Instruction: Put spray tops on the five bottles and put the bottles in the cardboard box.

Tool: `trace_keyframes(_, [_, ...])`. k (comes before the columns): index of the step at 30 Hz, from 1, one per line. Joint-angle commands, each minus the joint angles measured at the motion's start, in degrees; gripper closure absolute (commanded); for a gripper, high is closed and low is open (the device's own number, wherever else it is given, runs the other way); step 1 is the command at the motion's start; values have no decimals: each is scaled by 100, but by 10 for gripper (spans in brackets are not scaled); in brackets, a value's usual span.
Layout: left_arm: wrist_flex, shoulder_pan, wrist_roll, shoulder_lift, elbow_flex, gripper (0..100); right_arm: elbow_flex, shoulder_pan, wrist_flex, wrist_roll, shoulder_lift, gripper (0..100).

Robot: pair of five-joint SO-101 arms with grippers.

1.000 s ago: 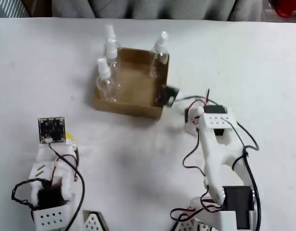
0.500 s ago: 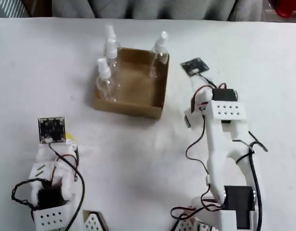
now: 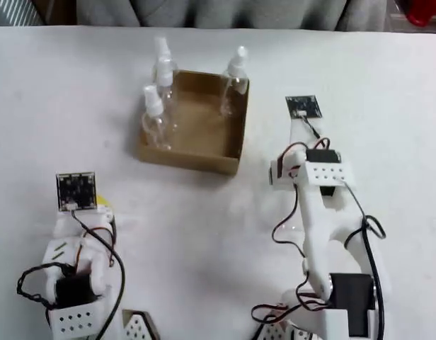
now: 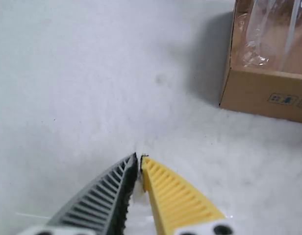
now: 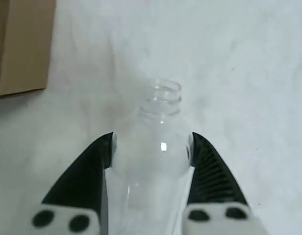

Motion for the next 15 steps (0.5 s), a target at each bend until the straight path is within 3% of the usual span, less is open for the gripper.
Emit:
trace_keyframes(1, [-53, -57, -44, -84, -149, 978, 132, -31, -356, -44, -84, 984])
trace_keyframes(9, [897, -444, -501, 259, -1626, 979, 264, -75, -505, -44, -31, 984])
trace_keyframes(15, [1213, -435, -1002, 2378, -3191, 977, 264, -75, -505, -9, -31, 984])
